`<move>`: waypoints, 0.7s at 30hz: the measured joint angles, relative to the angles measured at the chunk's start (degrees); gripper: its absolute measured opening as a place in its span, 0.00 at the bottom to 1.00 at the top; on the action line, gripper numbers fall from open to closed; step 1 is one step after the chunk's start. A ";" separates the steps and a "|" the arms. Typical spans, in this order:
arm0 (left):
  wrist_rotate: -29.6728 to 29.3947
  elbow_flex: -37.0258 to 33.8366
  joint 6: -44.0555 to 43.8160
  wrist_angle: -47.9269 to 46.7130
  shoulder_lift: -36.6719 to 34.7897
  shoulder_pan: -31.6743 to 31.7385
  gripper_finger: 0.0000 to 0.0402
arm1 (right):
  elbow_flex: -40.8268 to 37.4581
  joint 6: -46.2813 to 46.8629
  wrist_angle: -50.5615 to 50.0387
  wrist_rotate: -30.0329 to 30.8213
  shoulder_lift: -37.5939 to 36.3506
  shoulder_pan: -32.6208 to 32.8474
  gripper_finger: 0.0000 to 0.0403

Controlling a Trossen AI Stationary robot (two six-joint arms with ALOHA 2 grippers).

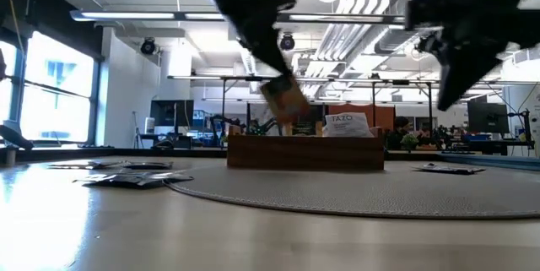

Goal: Pick & Place Tea
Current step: Put the yellow tea bag into the middle section of the wooden organizer

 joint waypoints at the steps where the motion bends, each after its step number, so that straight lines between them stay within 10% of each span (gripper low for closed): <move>1: 0.65 0.18 1.44 2.15 1.07 0.48 0.00 | -1.86 0.85 0.66 -0.06 -1.68 0.10 0.00; 21: 4.64 -0.10 7.69 4.48 8.41 3.10 0.00 | -17.91 15.40 8.50 2.56 -24.79 -0.21 0.00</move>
